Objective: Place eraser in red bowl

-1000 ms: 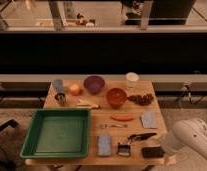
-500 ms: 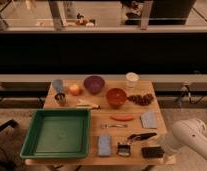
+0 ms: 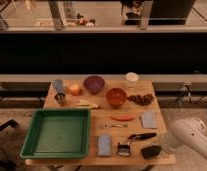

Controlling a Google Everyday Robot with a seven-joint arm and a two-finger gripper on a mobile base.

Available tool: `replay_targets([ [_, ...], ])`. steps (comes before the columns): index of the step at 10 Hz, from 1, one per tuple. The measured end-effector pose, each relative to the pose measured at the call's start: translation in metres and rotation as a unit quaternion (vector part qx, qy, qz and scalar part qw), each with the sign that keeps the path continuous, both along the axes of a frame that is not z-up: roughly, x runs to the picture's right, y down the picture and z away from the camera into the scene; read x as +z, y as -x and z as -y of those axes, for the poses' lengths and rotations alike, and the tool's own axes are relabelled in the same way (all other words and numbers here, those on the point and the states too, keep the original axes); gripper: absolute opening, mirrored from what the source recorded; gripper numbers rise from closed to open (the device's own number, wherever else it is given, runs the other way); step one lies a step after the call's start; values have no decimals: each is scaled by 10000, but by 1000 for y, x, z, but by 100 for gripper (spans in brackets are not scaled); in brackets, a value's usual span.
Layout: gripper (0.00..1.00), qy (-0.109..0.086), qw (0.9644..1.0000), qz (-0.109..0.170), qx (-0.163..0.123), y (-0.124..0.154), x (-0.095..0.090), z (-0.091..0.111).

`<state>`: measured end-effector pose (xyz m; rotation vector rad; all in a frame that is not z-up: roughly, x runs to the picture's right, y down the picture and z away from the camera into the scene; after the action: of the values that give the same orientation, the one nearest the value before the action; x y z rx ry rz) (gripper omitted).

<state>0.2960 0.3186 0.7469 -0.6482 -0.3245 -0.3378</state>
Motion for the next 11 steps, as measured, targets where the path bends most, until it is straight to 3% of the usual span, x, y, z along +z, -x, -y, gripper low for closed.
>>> replay_targets([
  [2, 13, 5, 10000, -59, 10, -1, 0, 2],
  [4, 0, 94, 9986, -454, 253, -12, -5, 12],
  [5, 0, 171, 9957, -754, 519, -18, -9, 20],
  [6, 0, 249, 9887, -1139, 942, -24, -20, 37],
  [7, 0, 235, 9856, -1267, 1097, -26, -30, 49],
  [8, 0, 183, 9843, -1301, 1181, -26, -42, 66],
  [11, 0, -139, 9885, -1065, 1066, -10, -63, 113],
])
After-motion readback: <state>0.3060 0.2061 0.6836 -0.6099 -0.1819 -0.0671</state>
